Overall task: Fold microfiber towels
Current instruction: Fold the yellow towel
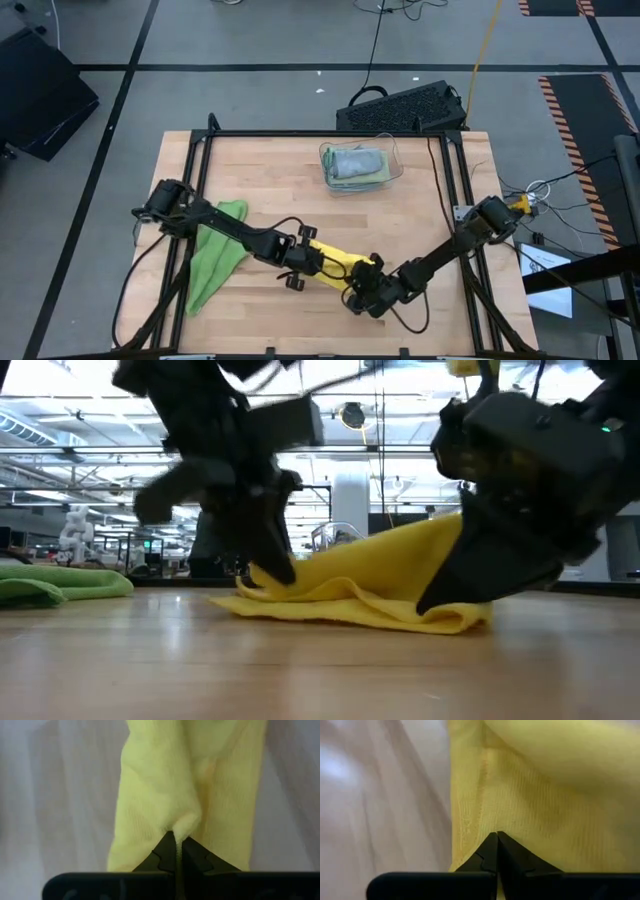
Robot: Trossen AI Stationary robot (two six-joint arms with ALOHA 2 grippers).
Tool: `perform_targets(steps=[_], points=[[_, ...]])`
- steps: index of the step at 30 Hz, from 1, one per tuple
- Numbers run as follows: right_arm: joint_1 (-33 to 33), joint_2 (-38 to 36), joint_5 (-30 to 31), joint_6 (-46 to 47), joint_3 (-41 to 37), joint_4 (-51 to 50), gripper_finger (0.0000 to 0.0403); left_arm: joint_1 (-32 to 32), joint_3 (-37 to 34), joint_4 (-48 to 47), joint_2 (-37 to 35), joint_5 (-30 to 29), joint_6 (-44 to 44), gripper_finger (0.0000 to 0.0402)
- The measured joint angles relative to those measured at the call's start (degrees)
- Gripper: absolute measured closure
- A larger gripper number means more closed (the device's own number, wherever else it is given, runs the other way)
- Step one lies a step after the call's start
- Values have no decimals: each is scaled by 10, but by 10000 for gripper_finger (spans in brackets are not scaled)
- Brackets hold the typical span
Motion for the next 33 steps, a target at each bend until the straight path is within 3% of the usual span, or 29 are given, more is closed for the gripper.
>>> perform_targets(steps=[9, 14, 21, 28, 33], points=[[-65, -12, 3, -83, -37, -16, 402, -46, 0, -44, -32, -35, -28, 392], [-96, -33, -33, -140, -54, -15, 402, -72, 0, -53, -32, -75, -47, 392], [-114, -71, -51, -161, -67, -5, 403, -86, 0, -9, -9, -84, -74, 392], [-136, -117, -79, -143, -68, -97, 403, -99, 0, 66, 38, -84, -79, 392], [-143, -133, -105, -150, -67, -108, 403, -87, 0, 93, 46, -85, -99, 392]])
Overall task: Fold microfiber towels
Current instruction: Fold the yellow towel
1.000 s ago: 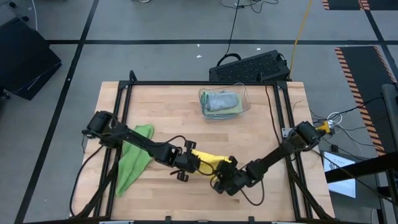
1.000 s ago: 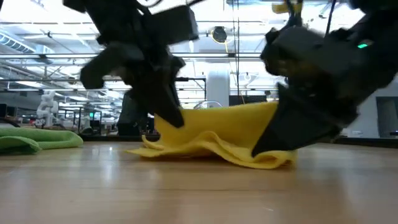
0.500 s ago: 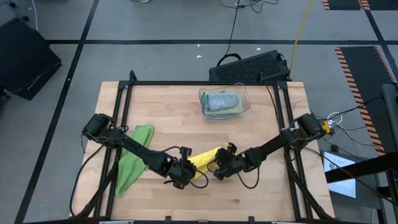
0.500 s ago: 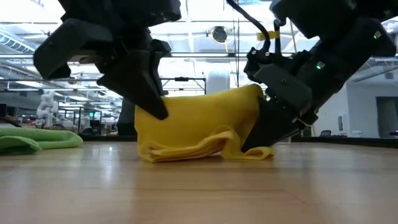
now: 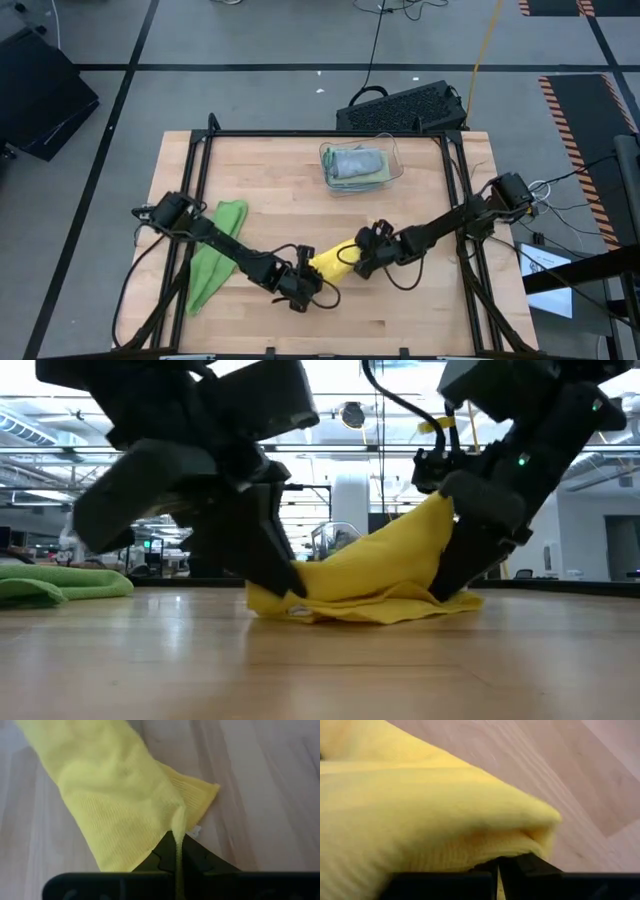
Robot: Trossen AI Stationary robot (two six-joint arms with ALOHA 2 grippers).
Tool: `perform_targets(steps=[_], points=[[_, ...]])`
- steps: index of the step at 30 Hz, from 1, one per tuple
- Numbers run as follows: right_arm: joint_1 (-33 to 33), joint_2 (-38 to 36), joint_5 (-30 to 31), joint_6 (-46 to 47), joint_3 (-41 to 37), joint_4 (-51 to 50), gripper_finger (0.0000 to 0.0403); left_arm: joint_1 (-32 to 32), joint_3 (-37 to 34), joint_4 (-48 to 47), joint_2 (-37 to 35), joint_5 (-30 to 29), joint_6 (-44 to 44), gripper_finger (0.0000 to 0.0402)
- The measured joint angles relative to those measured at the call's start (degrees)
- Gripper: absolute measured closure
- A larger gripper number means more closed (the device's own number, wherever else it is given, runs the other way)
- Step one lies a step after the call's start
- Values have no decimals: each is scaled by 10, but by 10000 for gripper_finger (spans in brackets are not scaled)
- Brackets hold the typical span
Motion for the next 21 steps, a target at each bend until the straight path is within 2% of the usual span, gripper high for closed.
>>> perform_targets(steps=[4, 8, 13, 17, 21], points=[[0, -34, -18, 17, 0, -36, 403, 14, 0, 23, 0, 15, -22, 392], [0, -79, -20, 40, 0, -129, 403, 22, 0, 62, 0, 48, -48, 389], [1, -127, -32, 55, 0, -203, 403, 27, 0, 95, -5, 47, -80, 354], [14, -141, -70, 83, -17, -149, 403, 41, 0, 102, -8, 51, -114, 335], [51, -138, -69, 187, -66, 11, 403, 50, 0, 107, -17, 51, -123, 348]])
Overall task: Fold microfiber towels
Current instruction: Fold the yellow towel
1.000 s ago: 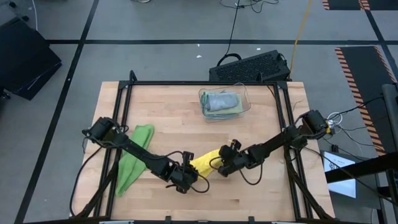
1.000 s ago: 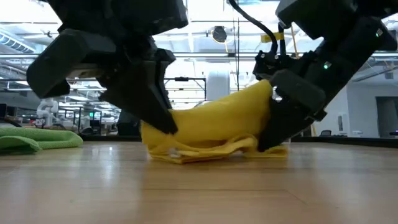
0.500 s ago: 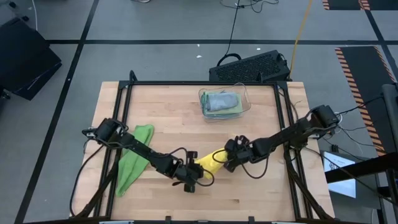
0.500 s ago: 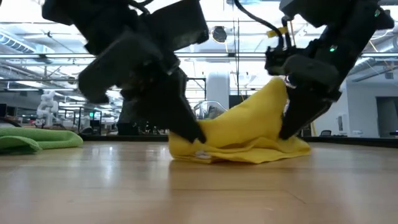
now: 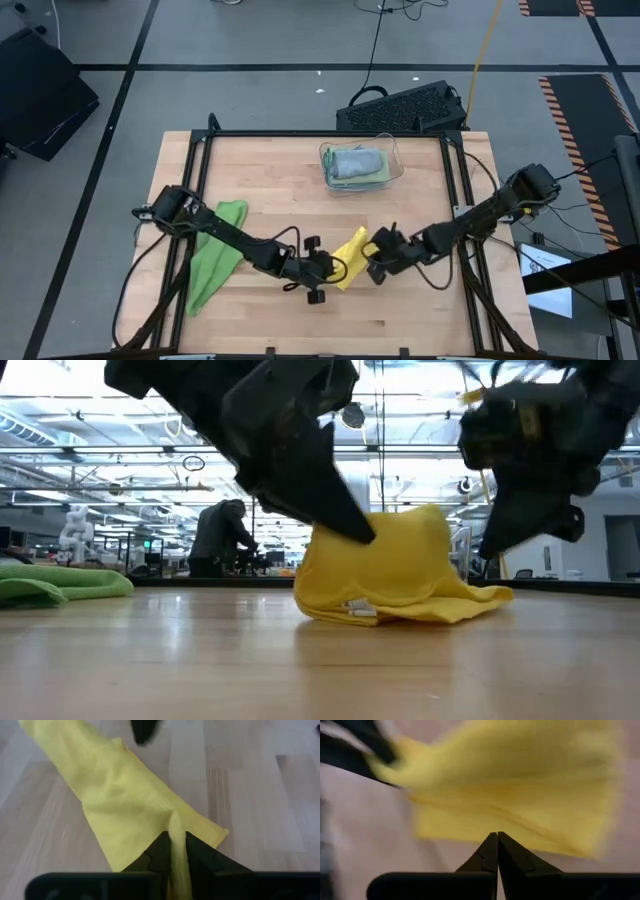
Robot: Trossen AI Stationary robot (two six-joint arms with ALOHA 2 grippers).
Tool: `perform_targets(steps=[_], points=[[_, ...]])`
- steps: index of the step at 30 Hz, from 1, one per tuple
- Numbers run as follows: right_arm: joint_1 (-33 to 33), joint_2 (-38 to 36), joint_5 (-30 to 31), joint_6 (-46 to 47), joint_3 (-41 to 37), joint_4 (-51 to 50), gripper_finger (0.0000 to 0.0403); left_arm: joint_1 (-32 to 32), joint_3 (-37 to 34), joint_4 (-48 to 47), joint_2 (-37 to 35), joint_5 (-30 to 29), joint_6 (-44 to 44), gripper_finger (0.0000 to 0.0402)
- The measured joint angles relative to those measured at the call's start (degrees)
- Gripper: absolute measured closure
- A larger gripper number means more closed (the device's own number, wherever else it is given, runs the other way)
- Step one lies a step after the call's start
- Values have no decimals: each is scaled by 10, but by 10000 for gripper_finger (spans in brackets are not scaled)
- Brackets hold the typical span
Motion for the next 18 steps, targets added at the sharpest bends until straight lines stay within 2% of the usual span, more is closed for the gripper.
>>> perform_targets(steps=[2, 5, 12, 18], points=[[21, 15, 51, 24, -9, 86, 403, 3, 0, -1, -4, 0, 0, 365], [32, 56, 97, 41, -9, 138, 403, 9, 0, 14, -3, 1, 0, 392], [20, 196, 95, 65, 24, 208, 403, 19, 0, 44, -3, 1, 8, 387], [-1, 246, 75, 55, 58, 217, 403, 19, 0, 84, -3, 11, 15, 394]])
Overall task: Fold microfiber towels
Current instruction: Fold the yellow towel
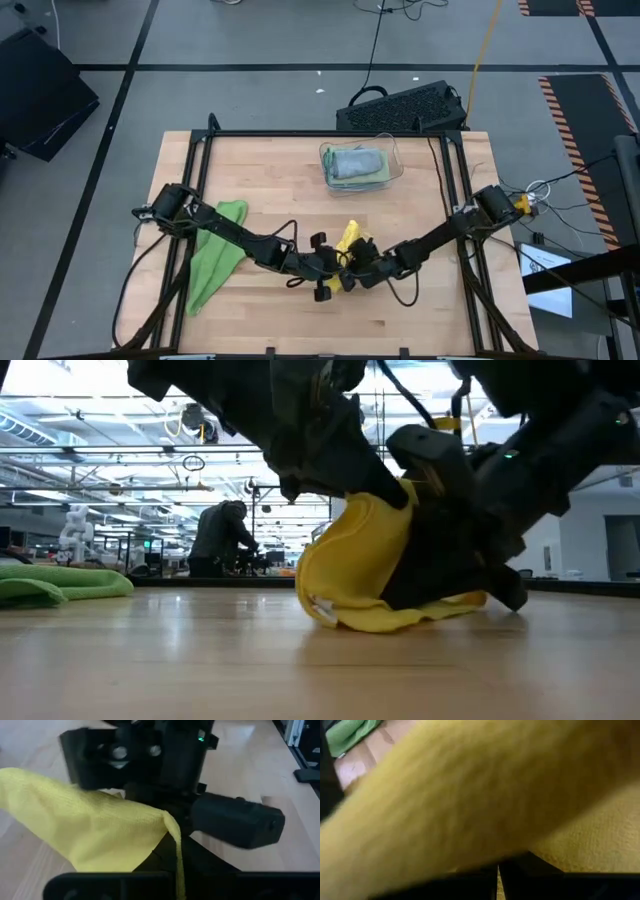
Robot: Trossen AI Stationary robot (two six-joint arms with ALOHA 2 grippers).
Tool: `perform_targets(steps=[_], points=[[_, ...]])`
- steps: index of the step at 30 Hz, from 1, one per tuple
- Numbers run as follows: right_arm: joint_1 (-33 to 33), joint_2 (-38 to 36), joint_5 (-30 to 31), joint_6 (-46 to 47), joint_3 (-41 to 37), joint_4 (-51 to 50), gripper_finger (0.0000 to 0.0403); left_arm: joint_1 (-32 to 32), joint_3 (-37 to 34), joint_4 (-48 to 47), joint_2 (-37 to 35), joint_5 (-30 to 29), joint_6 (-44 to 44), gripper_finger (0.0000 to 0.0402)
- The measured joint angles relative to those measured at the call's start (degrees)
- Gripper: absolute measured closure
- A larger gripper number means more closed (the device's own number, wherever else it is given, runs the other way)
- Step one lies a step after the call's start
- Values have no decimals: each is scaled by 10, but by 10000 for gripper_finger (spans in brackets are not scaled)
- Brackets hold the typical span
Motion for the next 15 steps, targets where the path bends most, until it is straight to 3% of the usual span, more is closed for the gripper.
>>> perform_targets(steps=[7, 15], points=[[-15, -14, -8, -24, 1, -8, 403, 0, 0, -96, 0, 1, -6, 383], [-32, -20, -9, -37, 0, 1, 403, 4, 0, -73, 0, 5, -21, 376]])
